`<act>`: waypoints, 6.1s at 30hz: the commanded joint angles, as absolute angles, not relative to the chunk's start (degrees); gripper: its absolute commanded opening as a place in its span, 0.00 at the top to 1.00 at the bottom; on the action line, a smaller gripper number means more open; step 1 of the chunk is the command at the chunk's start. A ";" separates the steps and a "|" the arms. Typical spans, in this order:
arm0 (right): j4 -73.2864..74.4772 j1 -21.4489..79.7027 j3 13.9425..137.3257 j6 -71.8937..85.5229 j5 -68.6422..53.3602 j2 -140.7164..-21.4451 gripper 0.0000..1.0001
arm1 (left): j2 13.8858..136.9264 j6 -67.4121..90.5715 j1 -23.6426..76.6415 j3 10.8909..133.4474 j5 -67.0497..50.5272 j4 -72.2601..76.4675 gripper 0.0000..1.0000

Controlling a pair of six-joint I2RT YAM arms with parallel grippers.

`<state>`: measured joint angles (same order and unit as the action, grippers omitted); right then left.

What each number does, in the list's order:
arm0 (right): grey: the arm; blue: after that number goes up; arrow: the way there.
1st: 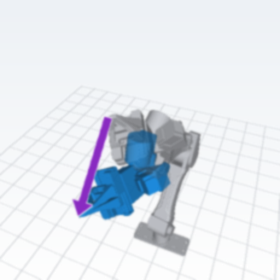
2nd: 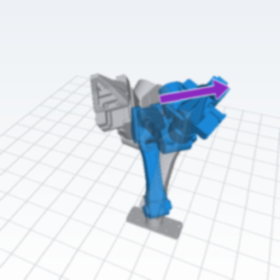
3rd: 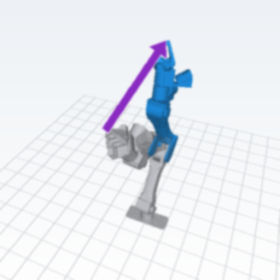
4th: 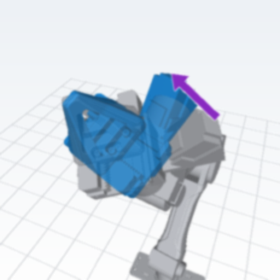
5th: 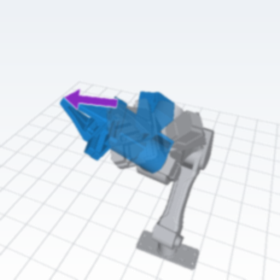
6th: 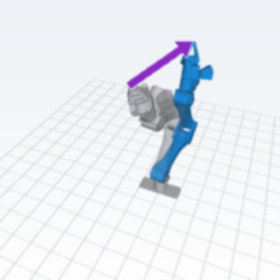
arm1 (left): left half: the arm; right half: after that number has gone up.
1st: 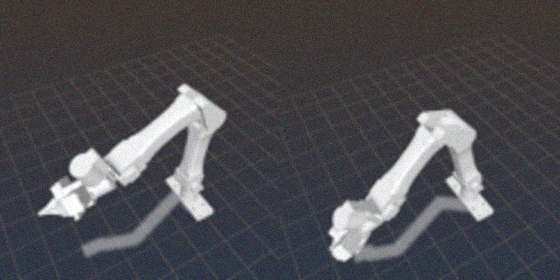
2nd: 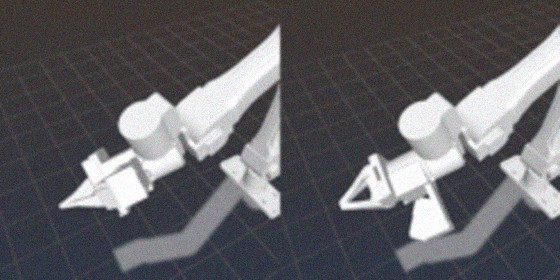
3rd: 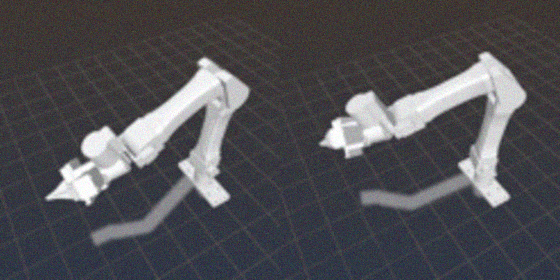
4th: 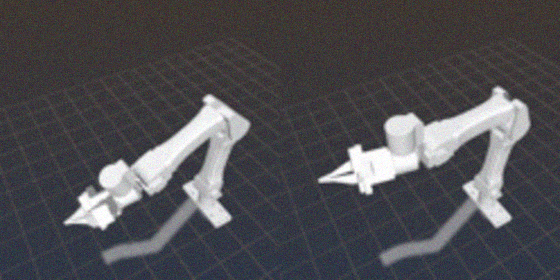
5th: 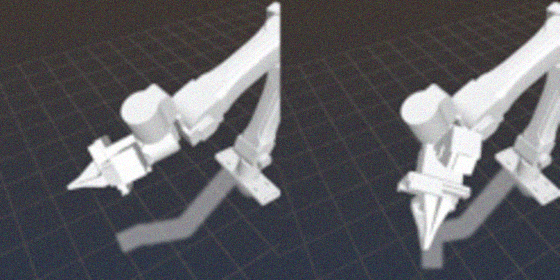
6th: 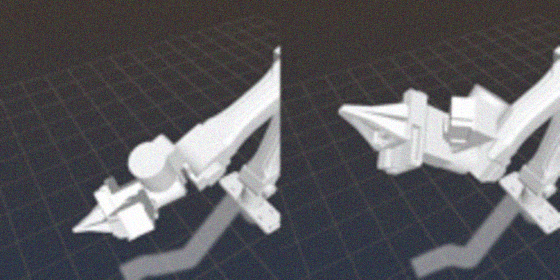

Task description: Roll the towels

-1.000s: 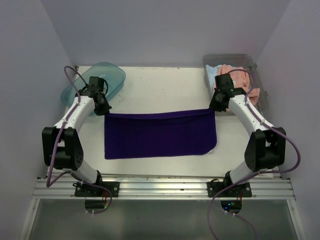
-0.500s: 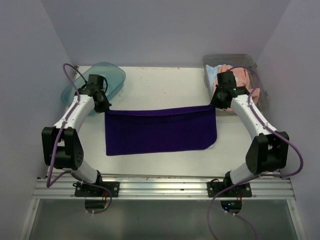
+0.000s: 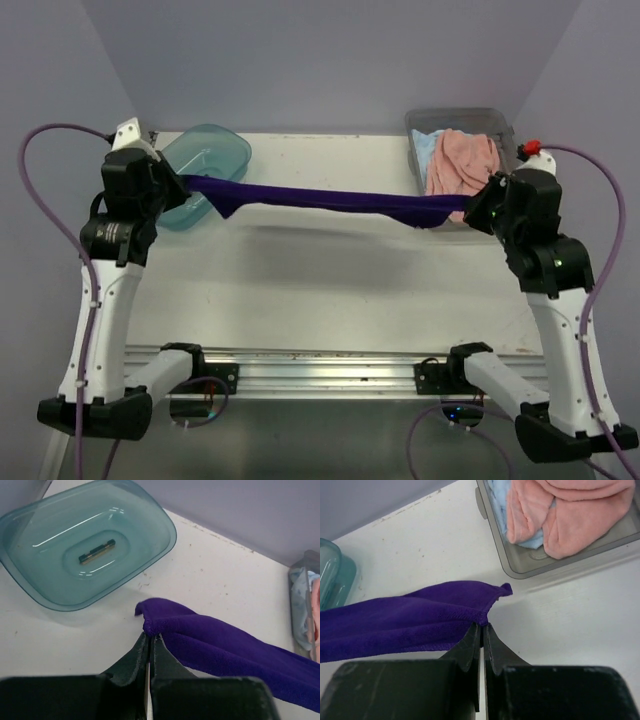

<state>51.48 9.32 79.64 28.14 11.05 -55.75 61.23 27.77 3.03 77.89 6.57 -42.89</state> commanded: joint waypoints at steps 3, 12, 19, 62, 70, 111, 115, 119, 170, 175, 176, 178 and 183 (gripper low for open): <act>63.53 9.14 83.23 26.02 13.09 -48.79 1.00 | 52.85 26.10 2.46 81.38 7.56 -49.65 1.00; 82.08 9.14 92.98 27.07 13.71 -39.90 1.00 | 39.47 28.56 2.55 82.27 9.14 -60.10 1.00; 78.68 9.14 79.22 29.26 11.16 -40.43 1.00 | 40.86 30.15 2.55 75.25 7.73 -61.61 1.00; 38.85 9.14 51.60 29.71 10.46 -74.88 1.00 | 71.99 31.28 2.28 54.42 4.22 -41.05 1.00; 37.09 9.14 47.46 29.80 9.58 -75.15 1.00 | 70.13 36.12 2.29 44.74 1.85 -36.48 1.00; 37.62 9.14 41.40 30.94 9.40 -70.58 1.00 | 68.82 38.50 2.28 40.96 5.98 -38.32 1.00; 36.57 9.14 40.78 31.29 8.88 -71.37 1.00 | 69.43 38.76 2.20 40.61 6.15 -37.97 1.00; 35.51 9.14 39.47 31.90 7.65 -72.16 1.00 | 69.96 39.46 2.28 40.17 6.50 -38.41 1.00; 28.91 9.14 40.70 31.20 0.44 -84.03 0.78 | 78.42 35.86 5.01 43.85 5.36 -36.99 0.60; 32.86 9.14 42.18 30.59 2.81 -77.36 0.75 | 73.83 37.17 5.01 46.93 9.22 -42.70 0.52; 33.39 9.14 42.54 30.41 3.51 -76.82 0.75 | 72.70 37.53 4.92 46.93 10.62 -44.45 0.52; 34.36 9.14 43.06 30.15 4.04 -75.85 0.75 | 71.72 39.28 4.57 46.32 11.60 -46.05 0.52; 34.81 9.14 43.51 30.15 4.74 -75.15 0.73 | 71.89 39.20 4.31 44.83 9.41 -44.12 0.57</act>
